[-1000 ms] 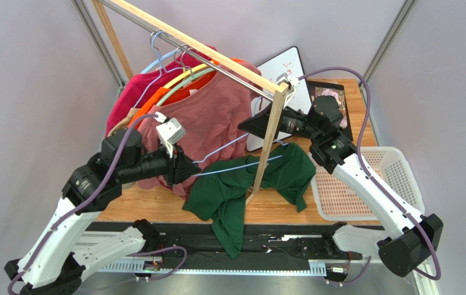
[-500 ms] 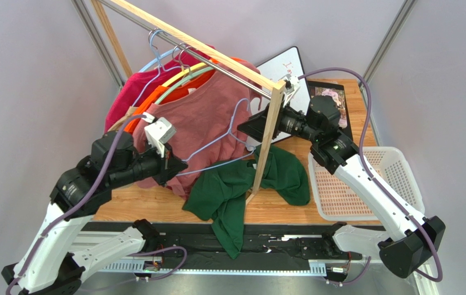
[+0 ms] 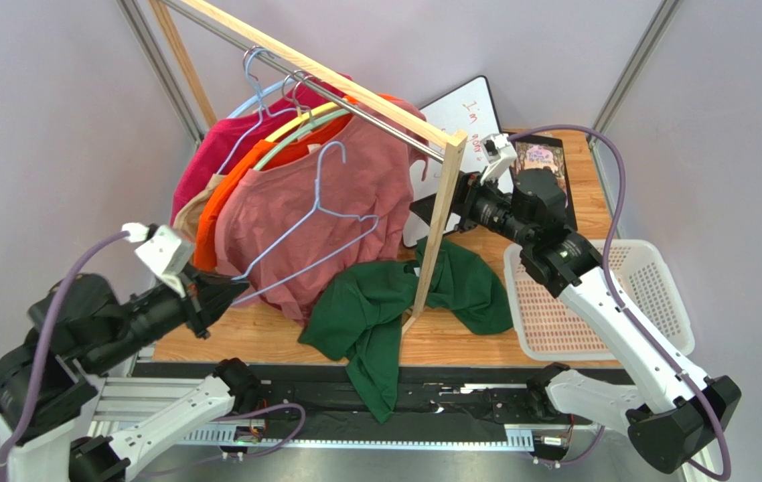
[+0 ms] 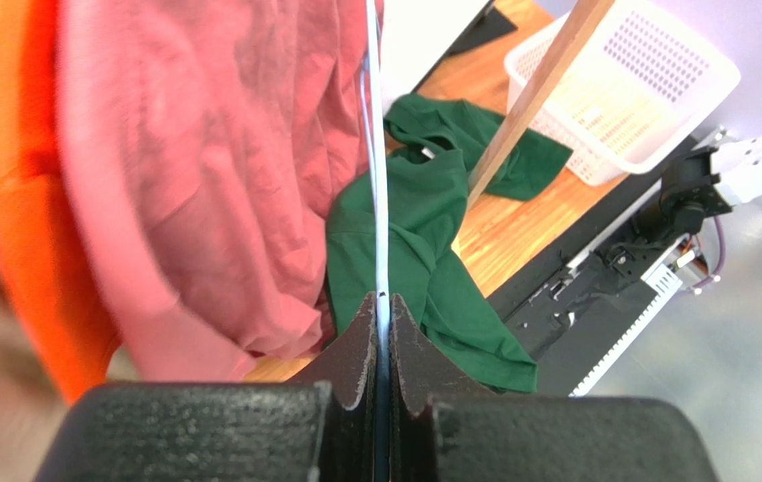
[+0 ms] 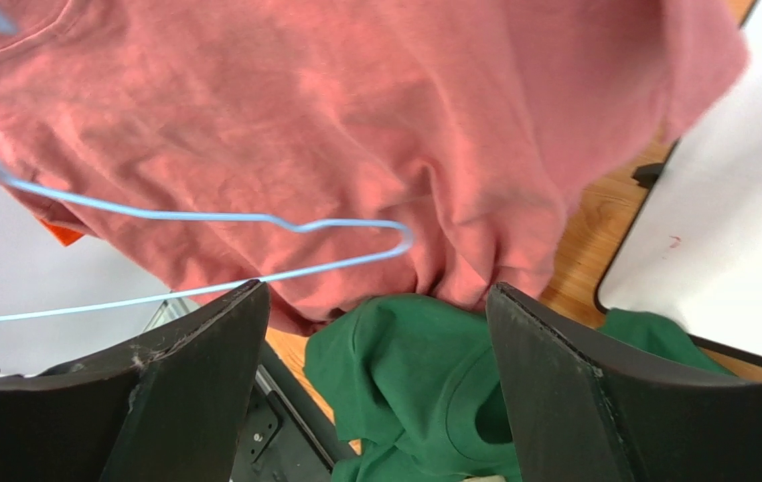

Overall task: Remove the t-shirt from the hanger
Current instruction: Hang the hanger back to the clothesline with the left arm

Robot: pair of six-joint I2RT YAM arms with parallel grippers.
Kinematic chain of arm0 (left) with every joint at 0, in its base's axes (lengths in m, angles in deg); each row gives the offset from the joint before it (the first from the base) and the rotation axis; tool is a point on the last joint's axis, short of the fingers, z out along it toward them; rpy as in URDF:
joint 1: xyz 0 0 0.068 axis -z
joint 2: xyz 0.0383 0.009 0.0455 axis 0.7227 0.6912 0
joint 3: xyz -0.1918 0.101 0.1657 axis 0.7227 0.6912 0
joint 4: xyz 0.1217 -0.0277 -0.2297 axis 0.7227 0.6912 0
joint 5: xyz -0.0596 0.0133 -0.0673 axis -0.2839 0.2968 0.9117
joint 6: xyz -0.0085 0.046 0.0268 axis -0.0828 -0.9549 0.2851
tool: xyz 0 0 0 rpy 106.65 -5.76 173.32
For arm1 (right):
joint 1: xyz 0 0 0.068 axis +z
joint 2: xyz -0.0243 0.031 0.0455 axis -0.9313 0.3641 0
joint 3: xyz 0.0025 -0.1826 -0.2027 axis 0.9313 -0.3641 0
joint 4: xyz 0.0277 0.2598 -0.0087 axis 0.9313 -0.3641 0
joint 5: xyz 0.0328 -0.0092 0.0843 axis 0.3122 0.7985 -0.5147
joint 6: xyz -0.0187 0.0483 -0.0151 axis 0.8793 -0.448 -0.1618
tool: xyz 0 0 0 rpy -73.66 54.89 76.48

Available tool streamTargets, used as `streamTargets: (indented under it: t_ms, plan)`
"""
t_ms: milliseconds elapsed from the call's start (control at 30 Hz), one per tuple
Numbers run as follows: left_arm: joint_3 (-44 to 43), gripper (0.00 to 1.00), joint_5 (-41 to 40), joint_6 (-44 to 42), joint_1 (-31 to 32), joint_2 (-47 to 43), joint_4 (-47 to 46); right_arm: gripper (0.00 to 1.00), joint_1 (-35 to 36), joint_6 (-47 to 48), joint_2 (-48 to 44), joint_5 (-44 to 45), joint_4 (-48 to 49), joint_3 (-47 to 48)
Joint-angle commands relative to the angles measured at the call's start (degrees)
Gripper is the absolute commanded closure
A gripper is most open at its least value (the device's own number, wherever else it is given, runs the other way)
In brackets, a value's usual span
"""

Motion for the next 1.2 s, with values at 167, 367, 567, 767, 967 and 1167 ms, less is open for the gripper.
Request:
streamTargets:
  t_ms: [167, 367, 567, 767, 967, 1167]
  plan:
    - [-10.2, 1.0, -9.9, 2.3, 0.0, -9.1, 6.9, 0.15, -0.9, 0.9, -3.6, 2.0, -1.5, -0.3]
    - [-16.8, 1.0, -15.5, 1.8, -0.1, -11.0, 8.1, 0.15, -1.0, 0.8, -4.1, 1.6, -1.9, -1.0]
    - [-20.4, 1.0, -16.5, -0.4, -0.1, -11.7, 4.9, 0.15, -1.0, 1.2, -4.3, 1.9, -2.6, -1.3]
    - [-23.3, 1.0, -15.5, -2.1, -0.1, -11.9, 2.7, 0.14, -1.1, 2.0, -4.0, 2.2, -3.1, -1.4]
    - [-22.5, 1.0, -8.4, -3.9, 0.0, -13.0, 1.1, 0.14, -1.1, 2.2, -3.4, 2.2, -3.1, -1.7]
    - [-20.0, 1.0, -10.9, -2.9, -0.1, -15.1, -2.5, 0.14, -1.0, 2.2, -3.1, 2.0, -3.1, -1.9]
